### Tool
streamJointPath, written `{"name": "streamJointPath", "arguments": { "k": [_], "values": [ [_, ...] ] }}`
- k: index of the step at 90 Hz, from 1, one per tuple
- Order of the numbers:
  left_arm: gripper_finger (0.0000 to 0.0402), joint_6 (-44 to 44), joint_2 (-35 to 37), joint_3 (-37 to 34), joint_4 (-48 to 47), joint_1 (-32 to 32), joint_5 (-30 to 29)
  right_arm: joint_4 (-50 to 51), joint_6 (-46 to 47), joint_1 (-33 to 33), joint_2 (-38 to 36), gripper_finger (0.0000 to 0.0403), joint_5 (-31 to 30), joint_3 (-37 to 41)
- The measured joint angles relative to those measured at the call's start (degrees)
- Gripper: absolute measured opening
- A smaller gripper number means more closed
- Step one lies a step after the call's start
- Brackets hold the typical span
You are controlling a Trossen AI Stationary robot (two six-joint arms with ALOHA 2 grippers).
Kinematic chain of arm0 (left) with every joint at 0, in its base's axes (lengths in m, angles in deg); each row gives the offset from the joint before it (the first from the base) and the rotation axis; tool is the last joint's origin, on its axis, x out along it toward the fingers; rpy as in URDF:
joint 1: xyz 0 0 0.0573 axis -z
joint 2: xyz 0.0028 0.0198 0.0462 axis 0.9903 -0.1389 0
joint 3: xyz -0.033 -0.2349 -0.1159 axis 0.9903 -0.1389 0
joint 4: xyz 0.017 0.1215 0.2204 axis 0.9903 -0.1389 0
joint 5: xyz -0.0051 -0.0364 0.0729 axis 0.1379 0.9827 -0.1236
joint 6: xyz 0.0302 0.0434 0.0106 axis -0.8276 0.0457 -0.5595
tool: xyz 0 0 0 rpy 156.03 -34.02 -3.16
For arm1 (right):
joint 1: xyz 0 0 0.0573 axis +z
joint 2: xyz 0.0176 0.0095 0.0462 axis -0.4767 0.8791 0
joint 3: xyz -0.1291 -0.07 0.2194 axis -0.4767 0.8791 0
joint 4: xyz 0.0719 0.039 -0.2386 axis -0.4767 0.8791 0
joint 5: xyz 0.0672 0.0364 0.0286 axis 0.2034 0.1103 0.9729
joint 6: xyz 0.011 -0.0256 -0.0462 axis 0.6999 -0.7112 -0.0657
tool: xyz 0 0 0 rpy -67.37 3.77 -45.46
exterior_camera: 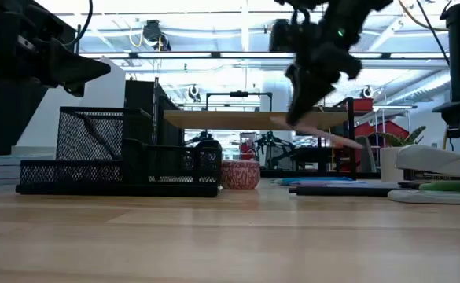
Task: Stock shelves
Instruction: Put the pink pen into the desk organizer
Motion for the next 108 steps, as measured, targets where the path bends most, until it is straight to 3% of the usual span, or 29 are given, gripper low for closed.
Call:
{"name": "streamJointPath", "arguments": {
  "k": [46,108],
  "values": [
    [0.0004,0.0,0.0,0.0,0.0,0.0,0.0,-11.5,-1.5,0.6,-0.4,0.0,-2.7,-9.3],
    [0.0004,0.0,0.0,0.0,0.0,0.0,0.0,-37.7,-3.5,3.7,1.2,0.0,-1.7,-9.7]
  ]
}}
